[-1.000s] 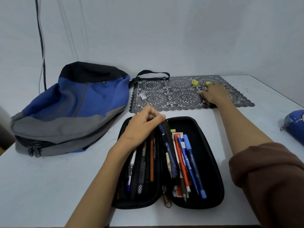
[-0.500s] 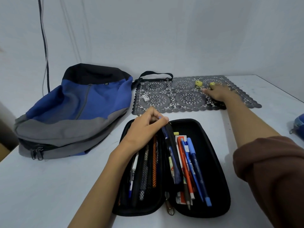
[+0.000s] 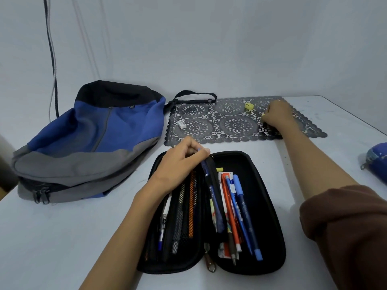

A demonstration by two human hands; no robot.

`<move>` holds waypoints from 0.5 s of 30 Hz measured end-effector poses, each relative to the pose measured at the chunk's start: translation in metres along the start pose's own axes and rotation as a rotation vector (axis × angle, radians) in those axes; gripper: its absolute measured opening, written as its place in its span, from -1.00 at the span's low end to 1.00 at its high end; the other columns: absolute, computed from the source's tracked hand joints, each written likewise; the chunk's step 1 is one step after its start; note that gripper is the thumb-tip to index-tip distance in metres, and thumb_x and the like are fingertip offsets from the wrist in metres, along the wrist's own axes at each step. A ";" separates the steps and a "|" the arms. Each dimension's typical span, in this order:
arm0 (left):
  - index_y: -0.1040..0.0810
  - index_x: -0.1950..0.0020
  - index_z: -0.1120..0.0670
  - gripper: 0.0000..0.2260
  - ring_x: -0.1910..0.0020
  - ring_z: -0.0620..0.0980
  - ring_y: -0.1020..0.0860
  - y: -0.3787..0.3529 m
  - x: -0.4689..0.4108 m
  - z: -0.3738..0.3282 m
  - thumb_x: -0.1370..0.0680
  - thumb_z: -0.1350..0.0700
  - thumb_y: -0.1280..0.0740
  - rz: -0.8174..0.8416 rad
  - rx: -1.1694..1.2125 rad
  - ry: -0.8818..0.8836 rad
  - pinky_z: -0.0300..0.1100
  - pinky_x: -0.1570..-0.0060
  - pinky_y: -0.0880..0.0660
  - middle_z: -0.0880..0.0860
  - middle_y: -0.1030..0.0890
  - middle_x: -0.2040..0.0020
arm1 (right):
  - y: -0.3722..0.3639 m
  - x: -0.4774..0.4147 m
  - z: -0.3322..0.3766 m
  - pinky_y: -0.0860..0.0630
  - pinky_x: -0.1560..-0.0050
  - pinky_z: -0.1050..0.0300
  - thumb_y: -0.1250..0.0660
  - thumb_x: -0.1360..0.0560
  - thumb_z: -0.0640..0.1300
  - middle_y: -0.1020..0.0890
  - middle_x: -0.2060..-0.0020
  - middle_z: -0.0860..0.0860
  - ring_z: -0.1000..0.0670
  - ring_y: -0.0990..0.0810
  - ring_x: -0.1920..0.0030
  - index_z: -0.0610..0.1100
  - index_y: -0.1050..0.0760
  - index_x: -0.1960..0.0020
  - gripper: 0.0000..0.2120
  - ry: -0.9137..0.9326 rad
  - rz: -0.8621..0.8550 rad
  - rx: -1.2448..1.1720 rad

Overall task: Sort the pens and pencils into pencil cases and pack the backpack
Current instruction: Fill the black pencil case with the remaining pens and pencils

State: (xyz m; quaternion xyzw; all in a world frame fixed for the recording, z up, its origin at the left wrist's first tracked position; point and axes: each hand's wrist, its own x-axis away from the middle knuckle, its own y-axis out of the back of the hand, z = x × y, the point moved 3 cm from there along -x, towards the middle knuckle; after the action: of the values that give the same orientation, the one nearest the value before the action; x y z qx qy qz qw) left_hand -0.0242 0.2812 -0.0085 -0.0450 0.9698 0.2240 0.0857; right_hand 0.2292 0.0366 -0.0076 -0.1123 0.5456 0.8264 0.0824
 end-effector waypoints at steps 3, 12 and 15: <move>-0.50 0.13 0.00 -0.77 0.06 0.08 -0.60 0.000 0.000 0.000 -0.45 -0.15 -0.32 0.000 -0.003 0.000 0.10 -0.13 -0.44 -0.05 -0.66 0.22 | 0.013 0.010 0.021 -0.52 0.16 0.03 -0.41 -0.36 -0.34 -0.55 0.33 -0.13 -0.07 -0.51 0.26 -0.23 -0.47 0.28 -0.86 0.025 0.235 -0.179; -0.51 0.11 0.01 -0.75 0.05 0.06 -0.60 0.000 0.002 -0.003 -0.44 -0.16 -0.32 -0.009 -0.006 0.007 0.08 -0.12 -0.45 -0.01 -0.68 0.17 | 0.064 0.128 0.126 -0.58 0.18 0.23 -0.47 -0.38 -0.35 -0.70 0.29 -0.05 -0.01 -0.67 0.26 -0.25 -0.63 0.07 -0.86 0.659 0.917 -0.172; -0.52 0.10 0.01 -0.75 0.05 0.04 -0.61 0.000 0.002 -0.003 -0.43 -0.17 -0.32 -0.005 -0.006 0.013 0.09 -0.15 -0.46 -0.01 -0.68 0.17 | 0.054 0.147 0.132 -0.57 0.24 0.22 -0.48 -0.35 -0.32 -0.68 0.35 0.01 0.02 -0.66 0.28 -0.16 -0.65 0.15 -0.88 0.744 0.752 0.085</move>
State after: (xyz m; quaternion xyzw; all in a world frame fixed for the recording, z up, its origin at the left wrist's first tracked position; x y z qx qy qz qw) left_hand -0.0262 0.2801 -0.0062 -0.0494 0.9695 0.2265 0.0797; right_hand 0.0615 0.1392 0.0497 -0.1910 0.5736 0.6804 -0.4142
